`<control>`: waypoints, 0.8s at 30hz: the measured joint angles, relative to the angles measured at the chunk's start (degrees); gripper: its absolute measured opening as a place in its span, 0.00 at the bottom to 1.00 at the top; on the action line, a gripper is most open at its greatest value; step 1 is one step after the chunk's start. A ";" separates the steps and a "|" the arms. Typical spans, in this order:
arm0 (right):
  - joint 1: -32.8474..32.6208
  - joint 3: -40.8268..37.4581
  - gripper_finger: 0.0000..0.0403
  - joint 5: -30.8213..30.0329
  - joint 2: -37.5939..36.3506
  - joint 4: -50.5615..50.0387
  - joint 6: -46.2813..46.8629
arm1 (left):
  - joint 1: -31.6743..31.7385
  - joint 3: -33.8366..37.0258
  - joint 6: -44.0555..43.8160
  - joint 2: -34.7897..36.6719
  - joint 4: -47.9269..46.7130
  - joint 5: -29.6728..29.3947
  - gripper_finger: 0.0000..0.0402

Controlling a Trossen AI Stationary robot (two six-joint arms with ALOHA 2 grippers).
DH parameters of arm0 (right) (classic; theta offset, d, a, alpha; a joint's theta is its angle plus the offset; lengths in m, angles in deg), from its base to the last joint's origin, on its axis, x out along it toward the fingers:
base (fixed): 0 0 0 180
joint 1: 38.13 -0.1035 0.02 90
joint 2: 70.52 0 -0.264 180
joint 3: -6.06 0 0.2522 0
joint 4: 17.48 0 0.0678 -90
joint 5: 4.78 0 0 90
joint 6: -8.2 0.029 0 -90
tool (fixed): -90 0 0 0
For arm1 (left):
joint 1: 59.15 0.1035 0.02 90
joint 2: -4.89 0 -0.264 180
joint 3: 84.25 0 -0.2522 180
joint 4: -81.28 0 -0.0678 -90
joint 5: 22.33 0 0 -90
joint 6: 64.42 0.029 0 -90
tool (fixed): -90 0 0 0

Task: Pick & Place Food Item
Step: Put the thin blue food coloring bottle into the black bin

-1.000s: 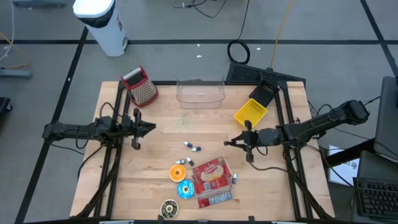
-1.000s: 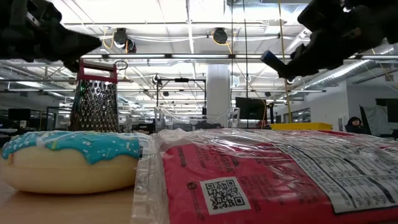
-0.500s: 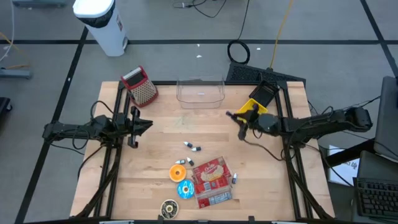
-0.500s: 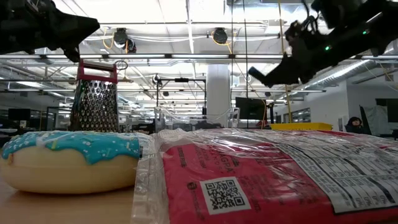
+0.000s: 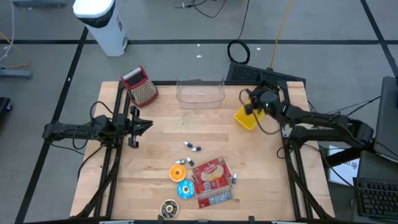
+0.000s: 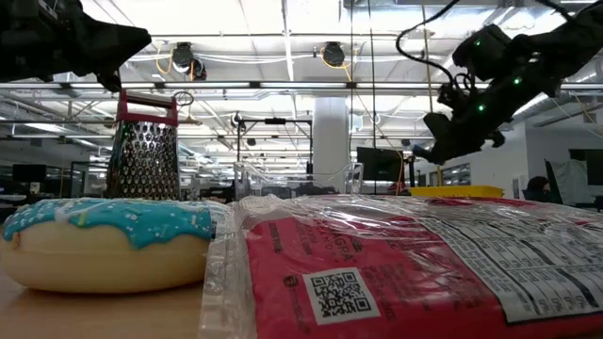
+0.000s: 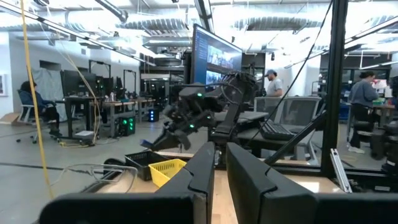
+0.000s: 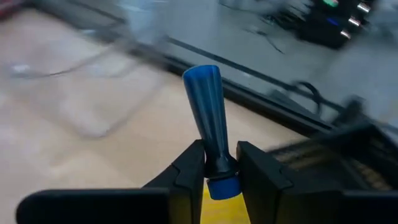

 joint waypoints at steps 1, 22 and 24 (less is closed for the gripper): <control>1.98 0.55 0.17 0.00 -0.07 -1.85 0.30 | 0.00 0.00 -0.03 0.00 0.00 0.00 0.10; 17.36 2.23 0.20 7.48 3.96 -10.33 3.73 | -0.01 0.00 3.02 0.00 -0.04 -1.51 0.10; 17.36 2.23 0.20 7.48 4.86 -10.34 3.73 | -0.01 0.00 3.00 -0.01 -0.04 -1.51 0.10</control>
